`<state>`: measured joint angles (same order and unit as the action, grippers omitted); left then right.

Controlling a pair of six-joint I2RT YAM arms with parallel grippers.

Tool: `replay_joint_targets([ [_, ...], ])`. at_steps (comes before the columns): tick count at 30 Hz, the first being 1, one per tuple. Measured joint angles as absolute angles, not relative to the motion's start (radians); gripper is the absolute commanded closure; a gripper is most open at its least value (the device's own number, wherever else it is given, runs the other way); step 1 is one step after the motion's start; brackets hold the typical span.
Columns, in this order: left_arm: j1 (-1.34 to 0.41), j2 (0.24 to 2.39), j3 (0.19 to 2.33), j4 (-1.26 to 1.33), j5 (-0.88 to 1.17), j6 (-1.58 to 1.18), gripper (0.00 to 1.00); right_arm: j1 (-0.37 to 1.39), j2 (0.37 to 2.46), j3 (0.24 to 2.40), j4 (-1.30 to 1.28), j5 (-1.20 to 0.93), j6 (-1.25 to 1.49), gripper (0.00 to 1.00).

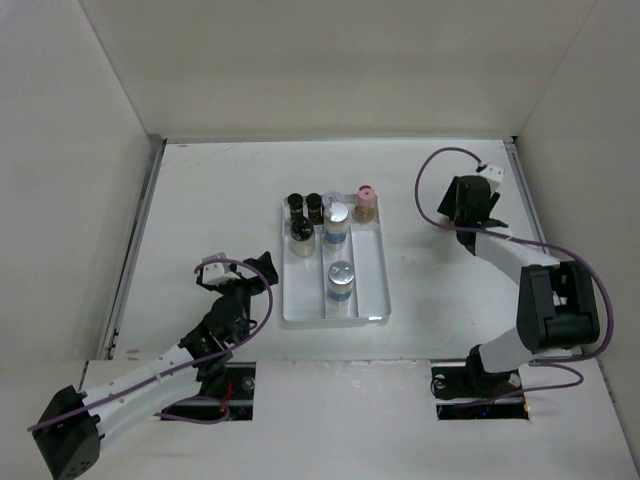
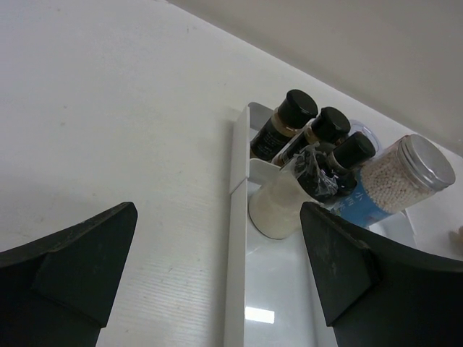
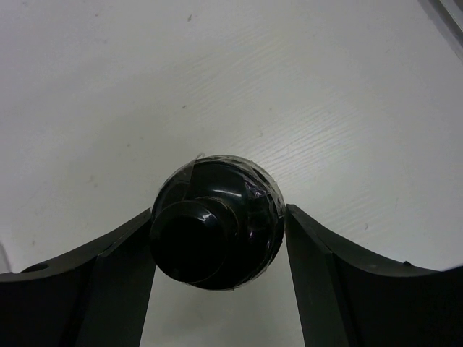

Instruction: Organize the condiment bottles

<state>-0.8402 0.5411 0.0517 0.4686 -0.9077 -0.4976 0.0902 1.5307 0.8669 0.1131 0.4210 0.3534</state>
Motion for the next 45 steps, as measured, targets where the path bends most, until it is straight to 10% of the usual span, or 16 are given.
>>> replay_joint_targets([
  [9,-0.838,0.556,0.052,0.466,-0.901,-0.498,0.00,0.418,1.172,0.708,0.158,0.478,0.371,0.42],
  [17,-0.833,0.548,0.052,0.429,-0.902,-0.500,0.00,0.696,1.261,0.716,0.219,0.466,0.394,0.41],
  [26,-0.823,0.525,0.072,0.369,-0.900,-0.506,0.00,0.722,1.406,0.725,0.230,0.465,0.395,0.38],
  [36,-0.796,0.584,0.165,0.308,-0.886,-0.533,0.00,0.741,1.462,0.729,0.258,0.481,0.398,0.00],
  [45,-0.709,0.736,0.425,0.037,-0.866,-0.588,0.00,0.651,1.269,0.731,0.251,0.498,0.397,0.00],
])
